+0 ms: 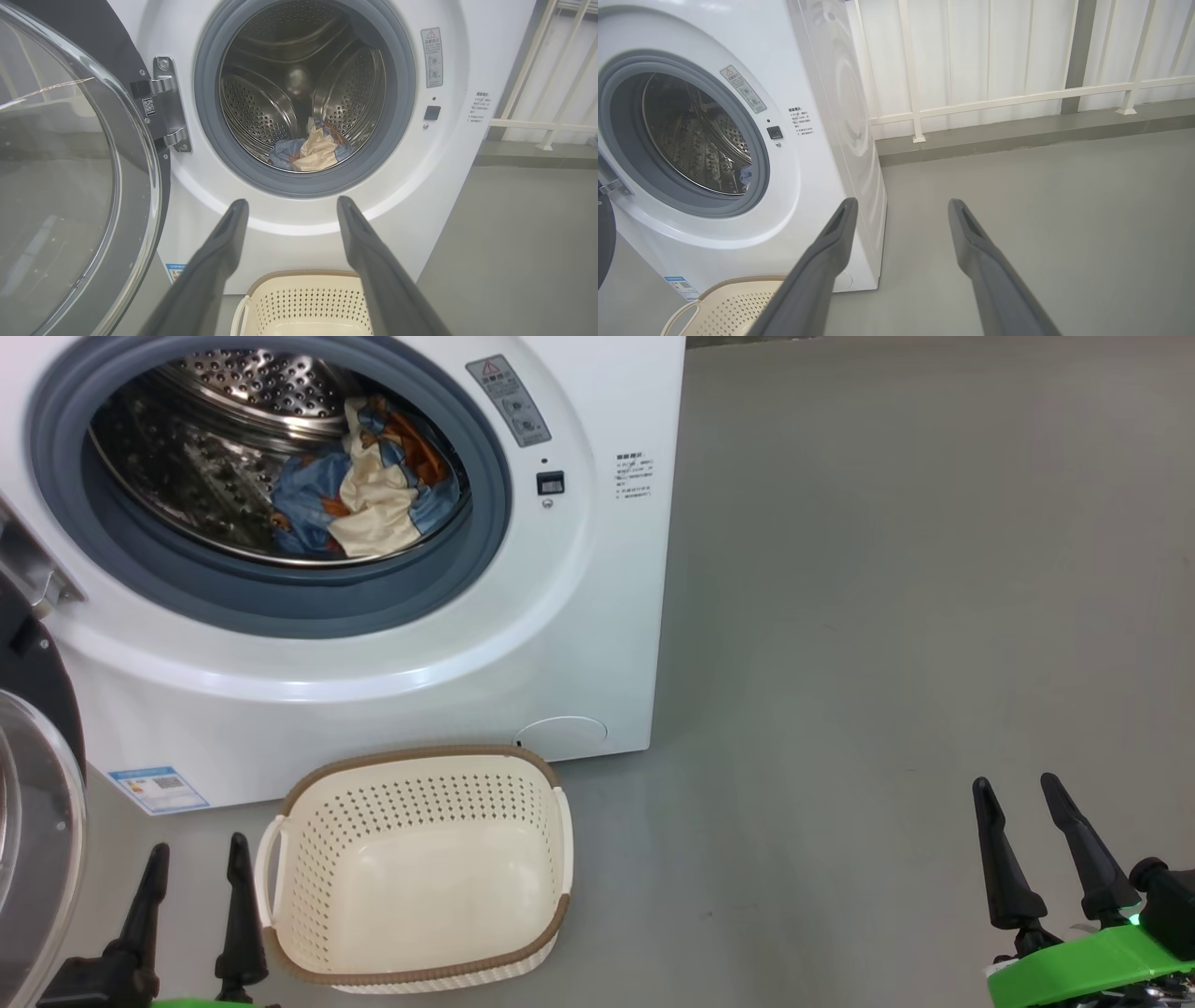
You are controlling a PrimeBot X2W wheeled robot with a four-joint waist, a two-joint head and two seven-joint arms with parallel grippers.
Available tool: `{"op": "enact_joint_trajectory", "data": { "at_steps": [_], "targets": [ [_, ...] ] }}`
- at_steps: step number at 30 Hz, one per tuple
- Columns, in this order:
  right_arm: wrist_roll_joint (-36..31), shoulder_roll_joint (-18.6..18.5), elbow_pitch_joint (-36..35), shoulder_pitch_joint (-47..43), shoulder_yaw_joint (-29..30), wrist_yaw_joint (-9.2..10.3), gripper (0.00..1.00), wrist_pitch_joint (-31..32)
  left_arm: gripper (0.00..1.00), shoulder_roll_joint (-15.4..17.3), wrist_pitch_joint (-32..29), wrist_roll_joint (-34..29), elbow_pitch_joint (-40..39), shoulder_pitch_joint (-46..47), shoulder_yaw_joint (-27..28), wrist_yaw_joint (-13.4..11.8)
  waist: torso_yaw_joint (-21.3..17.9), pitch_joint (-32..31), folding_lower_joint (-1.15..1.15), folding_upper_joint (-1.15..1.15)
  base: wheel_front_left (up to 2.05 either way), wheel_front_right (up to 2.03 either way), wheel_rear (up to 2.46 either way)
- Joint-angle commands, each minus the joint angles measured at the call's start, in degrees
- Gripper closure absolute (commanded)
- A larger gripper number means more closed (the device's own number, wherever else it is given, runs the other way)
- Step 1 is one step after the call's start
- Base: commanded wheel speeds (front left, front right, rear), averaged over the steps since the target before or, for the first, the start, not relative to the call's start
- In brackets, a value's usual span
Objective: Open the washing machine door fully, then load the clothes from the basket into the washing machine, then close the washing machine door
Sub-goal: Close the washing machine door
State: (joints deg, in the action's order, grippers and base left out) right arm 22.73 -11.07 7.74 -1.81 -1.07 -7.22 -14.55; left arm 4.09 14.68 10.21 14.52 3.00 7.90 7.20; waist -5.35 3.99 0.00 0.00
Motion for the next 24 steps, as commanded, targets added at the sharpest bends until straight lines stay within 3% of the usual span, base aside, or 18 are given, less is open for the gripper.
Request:
{"op": "enact_joint_trajectory", "data": {
  "at_steps": [1,14,24],
  "targets": [
    [-1.1,-1.3,-1.4,0.2,-0.9,-0.26,0.0,-0.4,0.0,1.2,0.3,0.3,-2.0,0.3,1.4,0.3,0.1,0.0,0.0,0.0,-0.05,0.05,0.0],
    [-1.1,-1.7,-1.9,0.6,-1.1,-0.26,0.0,-0.4,0.0,0.5,0.3,0.2,-2.9,0.0,1.6,0.3,2.6,0.6,0.0,0.0,0.0,0.0,0.0],
    [-1.1,-2.6,-2.3,1.7,-3.3,-0.26,0.0,-0.4,0.0,-0.6,0.3,0.5,-4.6,-1.2,2.5,0.3,9.8,1.4,0.0,0.0,0.0,0.0,0.0]
  ]
}}
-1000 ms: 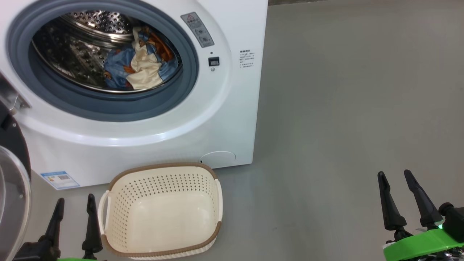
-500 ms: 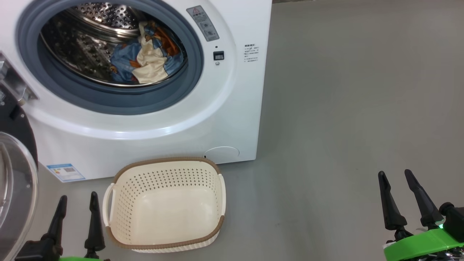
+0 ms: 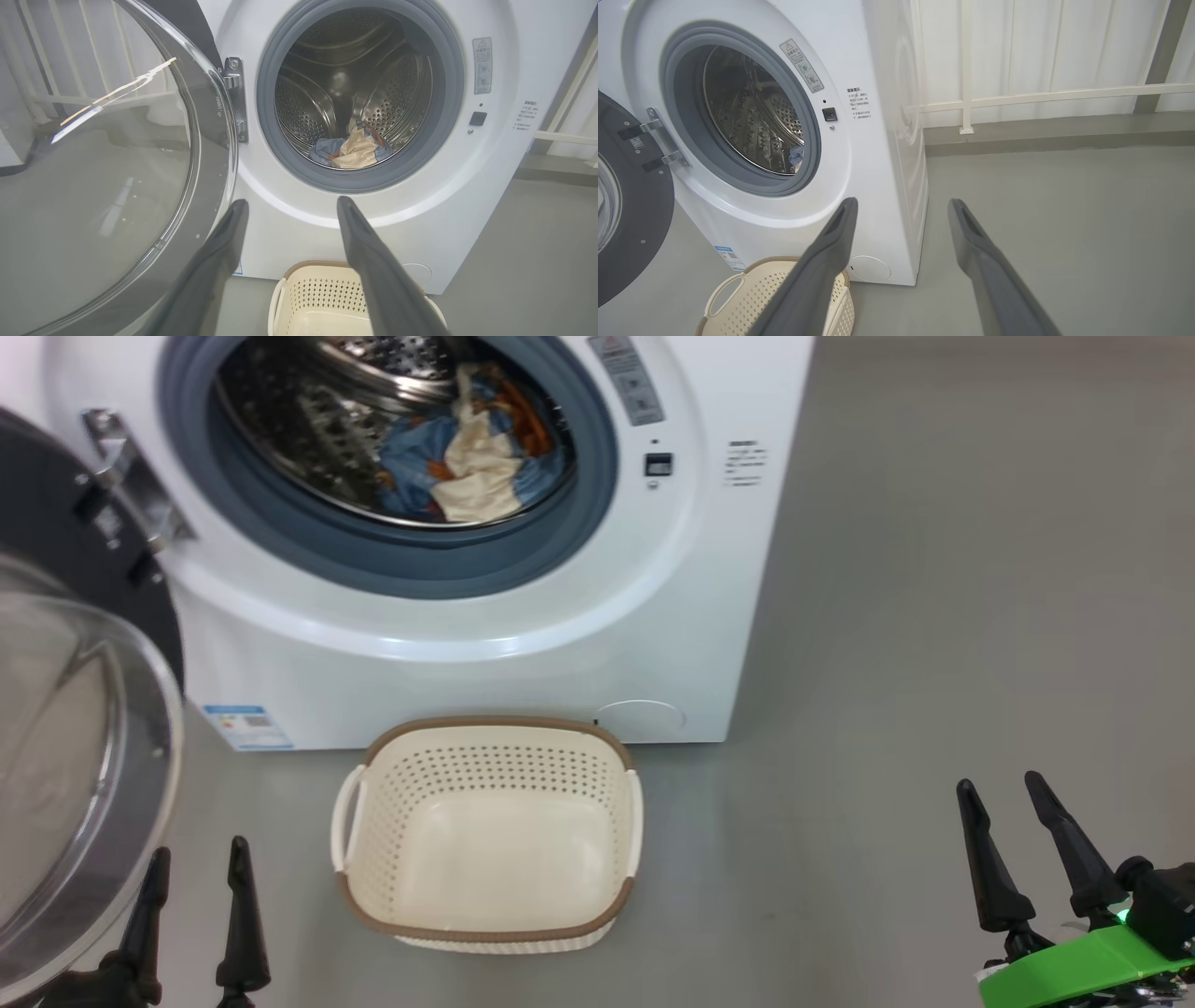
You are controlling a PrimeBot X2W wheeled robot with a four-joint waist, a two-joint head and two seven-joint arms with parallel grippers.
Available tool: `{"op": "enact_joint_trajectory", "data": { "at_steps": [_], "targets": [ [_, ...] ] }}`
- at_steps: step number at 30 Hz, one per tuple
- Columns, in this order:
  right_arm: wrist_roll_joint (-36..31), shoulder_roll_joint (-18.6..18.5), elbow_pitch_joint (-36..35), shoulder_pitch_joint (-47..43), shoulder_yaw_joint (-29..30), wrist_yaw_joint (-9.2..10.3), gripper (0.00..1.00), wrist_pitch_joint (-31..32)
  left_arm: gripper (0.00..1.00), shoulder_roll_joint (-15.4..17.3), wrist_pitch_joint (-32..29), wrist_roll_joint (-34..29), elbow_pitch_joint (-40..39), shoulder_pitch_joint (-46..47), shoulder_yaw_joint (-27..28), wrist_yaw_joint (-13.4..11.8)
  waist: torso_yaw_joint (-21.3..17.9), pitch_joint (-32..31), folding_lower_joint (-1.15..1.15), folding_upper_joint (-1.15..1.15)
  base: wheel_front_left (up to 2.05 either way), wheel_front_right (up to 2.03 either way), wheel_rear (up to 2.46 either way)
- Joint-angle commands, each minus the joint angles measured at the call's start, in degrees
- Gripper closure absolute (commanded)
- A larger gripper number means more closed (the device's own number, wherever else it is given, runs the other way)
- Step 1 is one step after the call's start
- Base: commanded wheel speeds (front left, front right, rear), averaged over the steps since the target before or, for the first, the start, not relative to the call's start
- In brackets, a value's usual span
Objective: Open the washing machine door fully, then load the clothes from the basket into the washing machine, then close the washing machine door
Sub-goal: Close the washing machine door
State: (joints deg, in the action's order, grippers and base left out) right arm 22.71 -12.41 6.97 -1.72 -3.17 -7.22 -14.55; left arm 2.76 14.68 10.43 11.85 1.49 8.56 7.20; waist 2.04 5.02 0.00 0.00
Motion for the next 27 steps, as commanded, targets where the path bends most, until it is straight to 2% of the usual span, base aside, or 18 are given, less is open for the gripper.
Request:
{"op": "enact_joint_trajectory", "data": {
  "at_steps": [1,15,27],
  "targets": [
    [-1.1,-1.4,-1.6,1.8,-1.5,-0.26,0.0,-0.4,0.0,0.6,0.3,0.3,-2.0,0.2,1.8,0.3,3.3,0.5,0.0,0.0,0.0,0.0,0.0],
    [-1.0,-3.4,-1.7,3.7,-5.4,-0.26,0.0,-0.4,0.0,0.1,0.3,3.1,-2.6,-1.2,1.4,-1.0,14.7,1.2,0.0,0.0,0.0,0.0,0.0],
    [-0.8,-3.5,-1.3,3.7,-7.7,-0.26,0.0,-0.4,0.0,0.1,0.3,4.5,-2.9,-2.5,0.8,-2.3,20.1,0.5,0.0,0.0,0.0,0.0,0.0]
  ]
}}
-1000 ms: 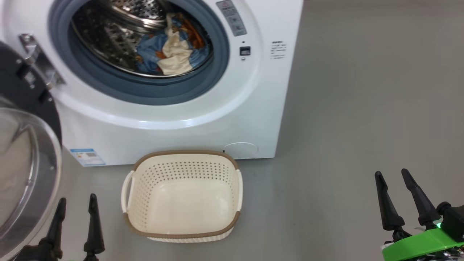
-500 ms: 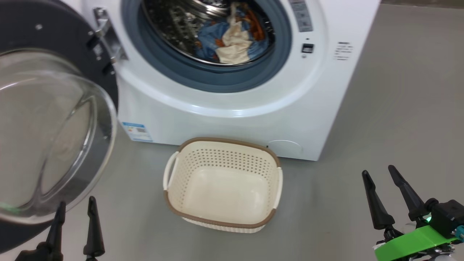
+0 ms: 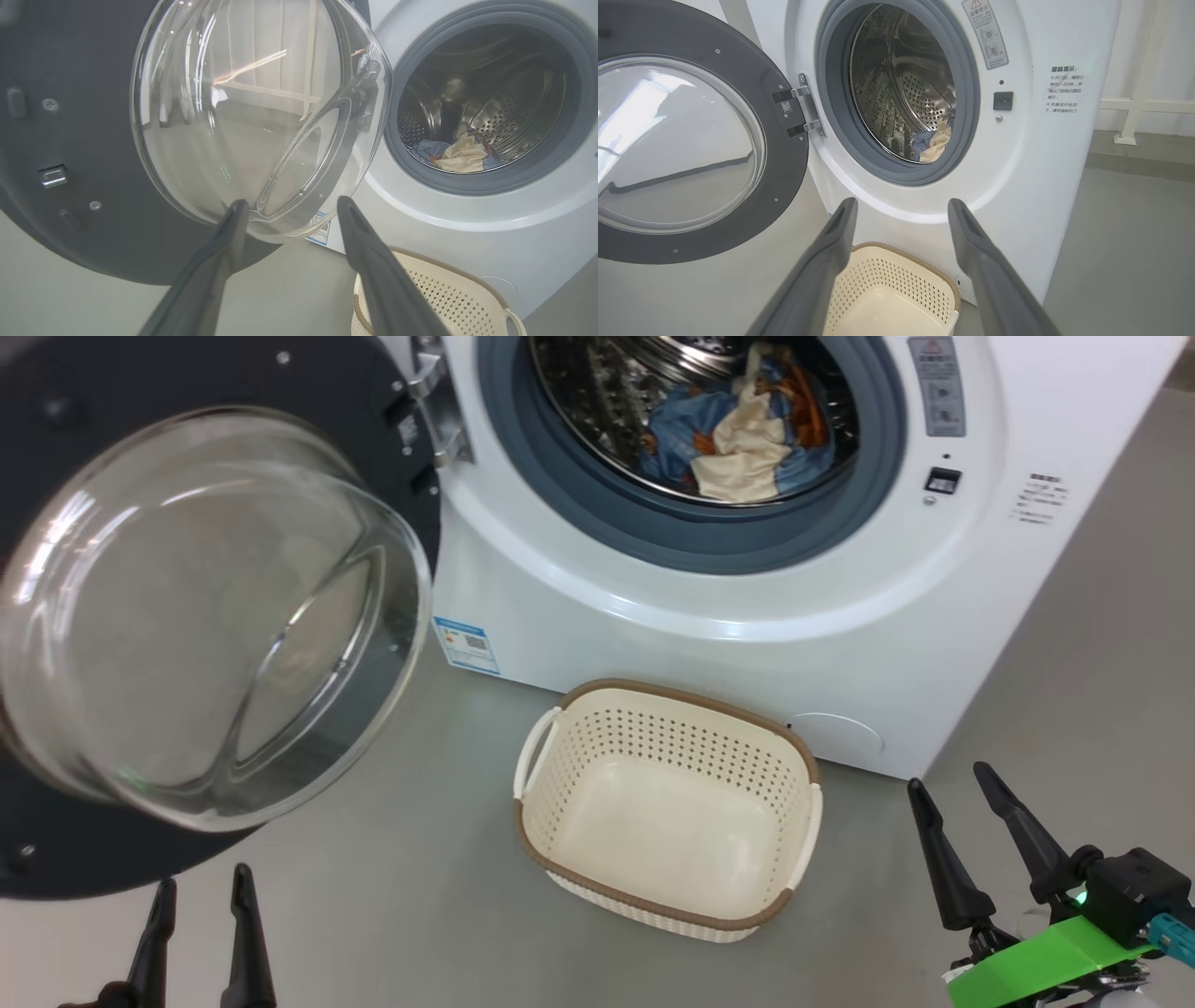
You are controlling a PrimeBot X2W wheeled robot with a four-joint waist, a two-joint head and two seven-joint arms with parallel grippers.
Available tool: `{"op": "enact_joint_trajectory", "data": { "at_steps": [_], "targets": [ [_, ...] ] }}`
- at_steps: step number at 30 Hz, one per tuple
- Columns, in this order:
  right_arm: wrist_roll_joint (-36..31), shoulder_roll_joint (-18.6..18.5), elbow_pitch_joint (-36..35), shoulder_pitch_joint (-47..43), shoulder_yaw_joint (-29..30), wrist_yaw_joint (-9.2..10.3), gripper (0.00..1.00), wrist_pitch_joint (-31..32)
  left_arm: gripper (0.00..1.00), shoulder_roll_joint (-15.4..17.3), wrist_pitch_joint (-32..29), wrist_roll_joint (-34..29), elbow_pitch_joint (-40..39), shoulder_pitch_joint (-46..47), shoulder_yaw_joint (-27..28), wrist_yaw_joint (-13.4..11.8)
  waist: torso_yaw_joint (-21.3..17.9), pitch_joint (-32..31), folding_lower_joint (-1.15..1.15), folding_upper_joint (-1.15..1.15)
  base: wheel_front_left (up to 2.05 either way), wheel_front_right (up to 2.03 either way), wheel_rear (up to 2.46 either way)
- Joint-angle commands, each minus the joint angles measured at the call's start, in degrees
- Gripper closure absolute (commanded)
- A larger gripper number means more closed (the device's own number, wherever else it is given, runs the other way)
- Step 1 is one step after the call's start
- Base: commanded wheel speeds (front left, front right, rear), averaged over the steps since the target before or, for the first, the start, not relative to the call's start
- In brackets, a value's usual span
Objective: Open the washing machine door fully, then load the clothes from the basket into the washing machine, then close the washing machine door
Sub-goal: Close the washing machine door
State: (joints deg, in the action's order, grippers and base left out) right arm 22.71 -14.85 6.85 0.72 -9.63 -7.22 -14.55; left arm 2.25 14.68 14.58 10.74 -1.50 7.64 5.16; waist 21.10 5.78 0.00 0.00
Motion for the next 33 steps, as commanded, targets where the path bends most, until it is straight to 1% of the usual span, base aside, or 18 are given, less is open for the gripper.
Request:
{"op": "enact_joint_trajectory", "data": {
  "at_steps": [1,15,30,31,32,33],
  "targets": [
    [-0.8,-1.1,-1.2,1.2,-1.4,-0.26,0.0,-0.4,0.0,0.6,0.3,0.4,-1.8,0.4,1.8,-0.3,1.4,-0.4,0.0,0.0,0.0,0.0,0.0],
    [-0.8,-0.7,-0.8,0.5,-2.5,-0.26,0.0,-0.4,0.0,0.6,0.3,0.9,-2.3,-1.2,2.4,-0.7,4.3,-1.4,0.0,0.0,0.0,0.0,0.0],
    [-0.7,-0.7,-1.1,0.5,-2.9,-0.26,0.0,-0.4,0.0,0.6,0.3,1.0,-2.8,-1.2,2.1,-0.9,4.2,-1.0,0.0,0.0,0.0,0.0,0.0],
    [-0.7,-0.7,-1.1,0.5,-2.9,-0.26,0.0,-0.4,0.03,0.6,0.3,1.2,-2.8,-1.1,2.1,-0.8,4.2,-0.9,0.0,0.0,0.0,0.0,0.0],
    [-0.7,-0.7,-1.1,0.5,-2.9,-0.26,0.0,-0.4,0.24,0.6,0.3,1.5,-3.1,-0.9,2.1,-0.8,4.1,-0.9,0.0,0.0,0.0,0.0,0.0],
    [-0.7,-0.6,-1.1,0.5,-2.8,-0.26,0.0,-0.4,0.52,0.6,0.3,1.9,-3.5,-0.7,2.2,-0.7,4.1,-0.9,0.0,0.0,0.0,0.0,0.0]
  ]
}}
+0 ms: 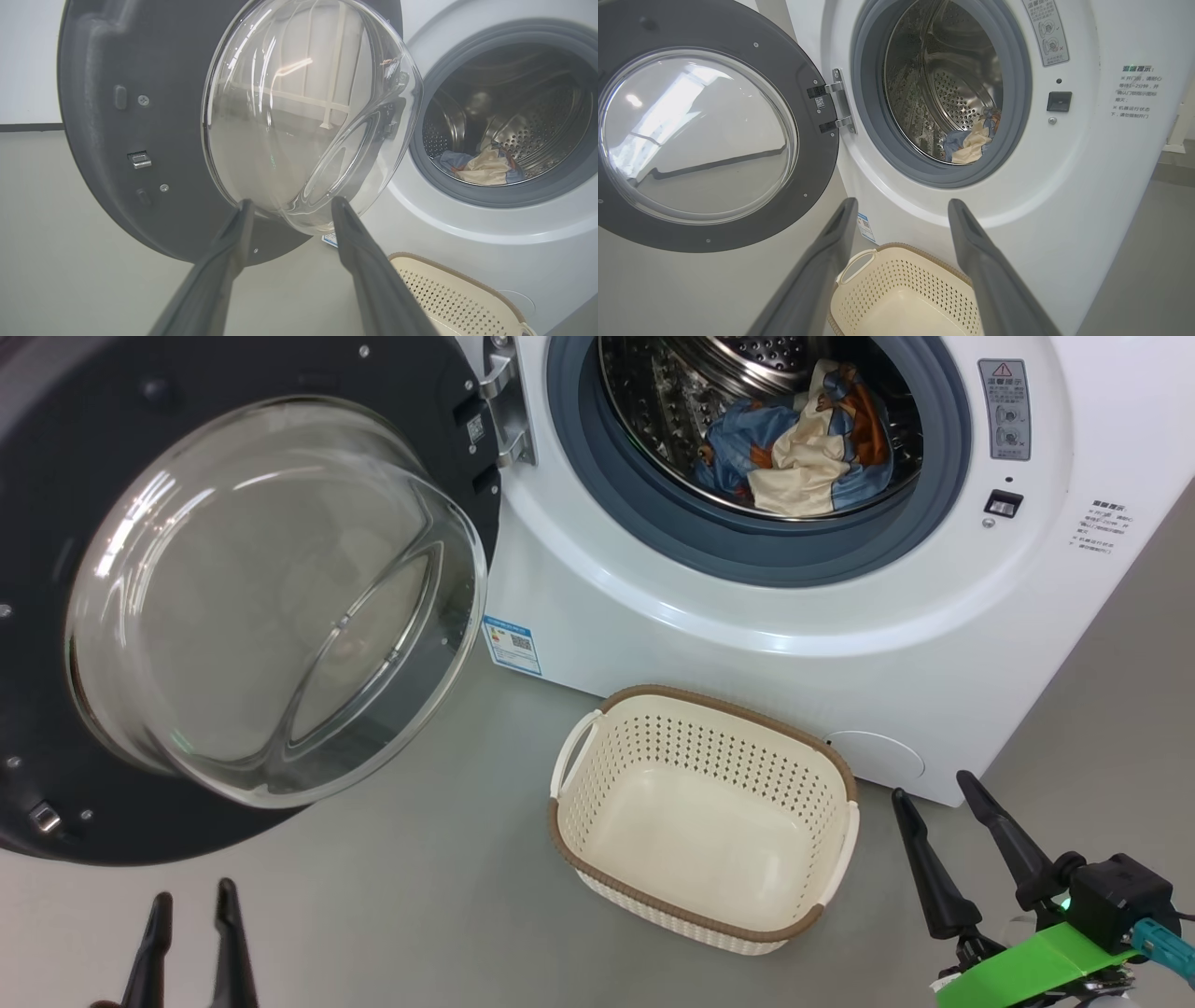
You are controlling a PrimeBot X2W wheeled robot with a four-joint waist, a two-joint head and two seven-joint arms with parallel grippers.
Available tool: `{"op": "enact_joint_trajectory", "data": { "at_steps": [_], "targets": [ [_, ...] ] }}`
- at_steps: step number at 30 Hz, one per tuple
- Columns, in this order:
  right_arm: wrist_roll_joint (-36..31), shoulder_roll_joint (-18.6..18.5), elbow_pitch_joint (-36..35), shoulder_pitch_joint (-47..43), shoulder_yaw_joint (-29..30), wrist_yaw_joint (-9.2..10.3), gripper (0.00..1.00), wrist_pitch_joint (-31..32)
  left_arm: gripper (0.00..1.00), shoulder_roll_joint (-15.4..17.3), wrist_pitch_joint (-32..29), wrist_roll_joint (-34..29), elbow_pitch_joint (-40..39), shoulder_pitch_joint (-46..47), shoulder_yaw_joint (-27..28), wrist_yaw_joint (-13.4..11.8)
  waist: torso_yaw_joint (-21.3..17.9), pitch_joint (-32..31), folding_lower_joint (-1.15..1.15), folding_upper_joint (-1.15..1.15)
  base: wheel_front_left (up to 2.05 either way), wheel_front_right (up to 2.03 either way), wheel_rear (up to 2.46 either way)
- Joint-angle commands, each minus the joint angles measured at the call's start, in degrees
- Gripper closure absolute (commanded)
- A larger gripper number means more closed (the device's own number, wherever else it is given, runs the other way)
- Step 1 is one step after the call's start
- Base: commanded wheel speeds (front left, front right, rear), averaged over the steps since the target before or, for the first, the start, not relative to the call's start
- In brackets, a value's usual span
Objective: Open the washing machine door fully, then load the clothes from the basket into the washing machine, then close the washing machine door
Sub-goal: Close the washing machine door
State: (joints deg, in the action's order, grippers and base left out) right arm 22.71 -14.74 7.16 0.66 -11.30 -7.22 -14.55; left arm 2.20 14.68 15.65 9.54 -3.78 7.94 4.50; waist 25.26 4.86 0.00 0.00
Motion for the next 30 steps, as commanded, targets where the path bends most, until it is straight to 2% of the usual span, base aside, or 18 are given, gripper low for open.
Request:
{"op": "enact_joint_trajectory", "data": {
  "at_steps": [1,3,4,8,12,13,14,21,24,25,30],
  "targets": [
    [-0.7,-0.7,-1.4,0.5,-1.1,-0.26,0.0,-0.4,0.71,0.7,0.3,1.4,-2.7,1.7,2.0,0.1,0.0,0.0,0.0,0.0,0.0,0.0,0.0],
    [-0.7,-0.6,-1.4,0.5,-0.9,-0.26,0.0,-0.4,0.96,0.7,0.3,3.0,-4.2,2.3,2.8,0.3,0.0,0.2,0.0,0.0,0.0,0.0,0.0],
    [-0.7,-0.6,-1.4,0.6,-0.8,-0.26,0.0,-0.4,1.0,0.7,0.3,4.0,-5.1,2.7,3.5,0.5,0.0,0.4,0.0,0.0,0.0,0.0,0.0],
    [-0.7,-0.6,-1.5,0.7,-0.7,-0.26,0.0,-0.4,1.0,0.8,0.3,5.7,-9.7,4.8,7.8,1.8,0.1,0.8,0.0,0.0,0.0,0.0,0.0],
    [-0.7,-0.5,-1.6,0.6,-0.3,-0.26,0.0,-0.4,1.0,2.1,0.3,10.0,-11.6,7.6,11.4,2.5,0.3,1.1,0.0,0.0,0.0,0.0,0.0],
    [-0.7,-0.3,-1.7,0.6,-0.2,-0.26,0.0,-0.4,1.0,4.3,0.3,14.0,-11.4,9.9,13.5,2.8,0.3,1.3,0.0,0.0,0.0,0.0,0.0],
    [-0.7,-0.3,-1.7,0.6,-0.2,-0.26,0.0,-0.4,1.0,4.3,0.3,14.0,-11.4,9.9,13.5,2.8,0.3,1.3,0.0,0.0,0.0,0.0,0.0],
    [-0.7,-0.4,-2.2,1.2,-0.1,-0.26,0.0,-0.4,1.0,16.1,-2.0,28.4,-5.0,18.6,16.5,3.0,0.1,3.4,0.0,0.0,0.0,0.0,0.0],
    [-0.5,-1.0,-2.5,1.8,-0.2,-0.26,0.0,-0.4,1.0,19.9,-4.0,34.5,-0.3,22.8,18.5,3.0,-0.2,4.8,0.0,0.0,0.0,0.0,0.0],
    [-0.4,-1.5,-2.7,2.2,-0.2,-0.26,0.0,-0.4,1.0,21.9,-5.6,38.7,3.5,25.8,19.6,3.0,-0.3,5.8,0.0,0.0,0.0,0.0,0.0],
    [-0.2,-3.0,-3.1,3.4,-0.8,-0.26,0.0,-0.4,1.0,27.9,-10.3,44.2,13.9,31.7,19.5,3.0,-0.9,8.2,0.0,0.0,0.0,0.0,0.0]
  ]
}}
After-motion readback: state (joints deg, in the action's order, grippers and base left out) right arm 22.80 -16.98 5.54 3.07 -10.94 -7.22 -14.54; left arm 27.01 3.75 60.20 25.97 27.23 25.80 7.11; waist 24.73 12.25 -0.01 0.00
